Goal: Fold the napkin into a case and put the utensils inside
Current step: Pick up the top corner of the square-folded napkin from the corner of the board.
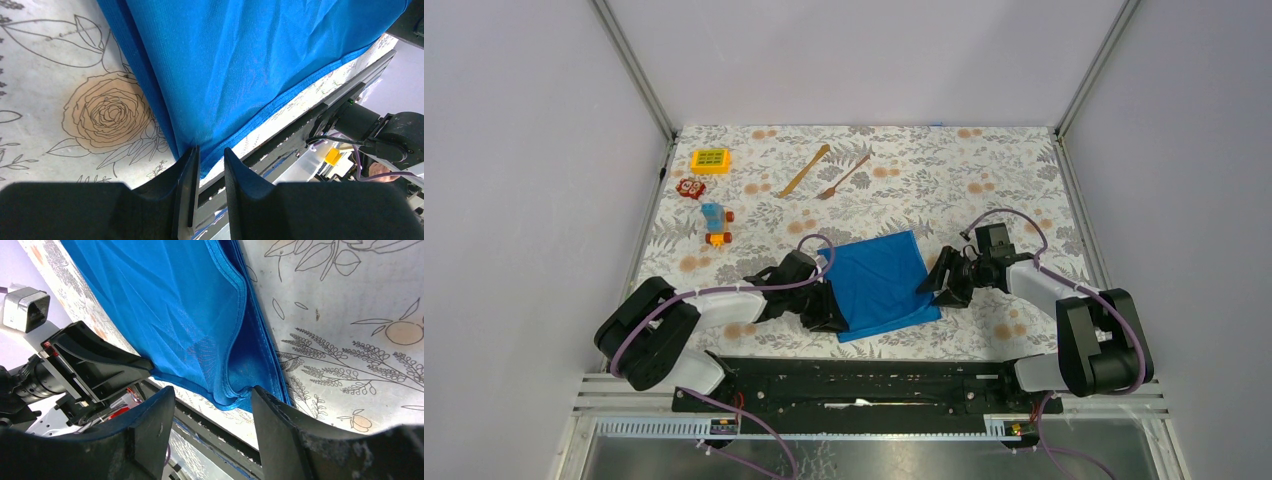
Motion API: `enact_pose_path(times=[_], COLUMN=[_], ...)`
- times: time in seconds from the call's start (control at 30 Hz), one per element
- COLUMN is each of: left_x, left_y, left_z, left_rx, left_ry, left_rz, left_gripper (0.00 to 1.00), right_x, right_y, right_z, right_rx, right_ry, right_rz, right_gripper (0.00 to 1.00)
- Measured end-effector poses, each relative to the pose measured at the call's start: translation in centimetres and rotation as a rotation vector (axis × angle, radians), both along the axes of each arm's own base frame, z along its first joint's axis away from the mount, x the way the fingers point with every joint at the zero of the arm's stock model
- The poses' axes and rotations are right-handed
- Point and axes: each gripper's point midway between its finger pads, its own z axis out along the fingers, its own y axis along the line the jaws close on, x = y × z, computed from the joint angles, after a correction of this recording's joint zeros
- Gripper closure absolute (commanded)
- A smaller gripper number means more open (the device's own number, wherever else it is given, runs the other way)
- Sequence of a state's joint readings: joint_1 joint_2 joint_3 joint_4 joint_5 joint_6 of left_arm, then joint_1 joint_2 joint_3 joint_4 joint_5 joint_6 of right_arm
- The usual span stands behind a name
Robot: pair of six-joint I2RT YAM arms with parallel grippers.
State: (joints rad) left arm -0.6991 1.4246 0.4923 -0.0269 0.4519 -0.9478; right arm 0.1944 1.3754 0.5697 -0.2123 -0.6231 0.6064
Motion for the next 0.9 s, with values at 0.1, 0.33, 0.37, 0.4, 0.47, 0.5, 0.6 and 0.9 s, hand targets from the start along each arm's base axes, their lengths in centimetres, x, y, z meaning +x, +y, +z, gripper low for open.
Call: enact_pose_path(times=[0.1, 0.33, 0.37, 0.4, 0.47, 0.5, 0.6, 0.9], left_x=[0.0, 0.0, 0.0, 0.0, 0.0, 0.0, 0.0, 0.0], left_y=[0.0, 0.0, 0.0, 0.0, 0.0, 0.0, 0.0, 0.0], left_z=[0.0, 0.0, 0.0, 0.0, 0.0, 0.0, 0.0, 0.0], left_rx=[0.000, -0.003, -0.003, -0.003, -0.003, -0.003, -0.003, -0.004], left_ry=[0.000, -0.002, -0.002, -0.002, -0.001, -0.002, -0.001, -0.002], left_rz=[0.000, 0.000, -0.001, -0.001, -0.001, -0.001, -0.001, -0.001], left_gripper=[0.70, 0.70, 0.70, 0.70, 0.70, 0.70, 0.70, 0.70], right_x=[0.2, 0.6, 0.7, 0.8, 0.9, 1.0, 1.0, 1.6], right_y=[0.1, 0.5, 0.6, 0.8, 1.0, 1.0, 1.4, 1.9], right_z=[0.1, 0.8, 0.9, 0.9, 0.9, 0.8, 0.9, 2.1], right_rx=[0.003, 0.034, 0.042, 0.049, 0.061, 0.063, 0.081, 0.109], right_ry=[-0.007, -0.030, -0.035, -0.036, -0.037, -0.034, -0.028, -0.072], right_rz=[-0.004, -0.003, 0.001, 0.005, 0.012, 0.015, 0.029, 0.060], right_gripper=[0.34, 0.32, 0.32, 0.32, 0.32, 0.32, 0.33, 0.33])
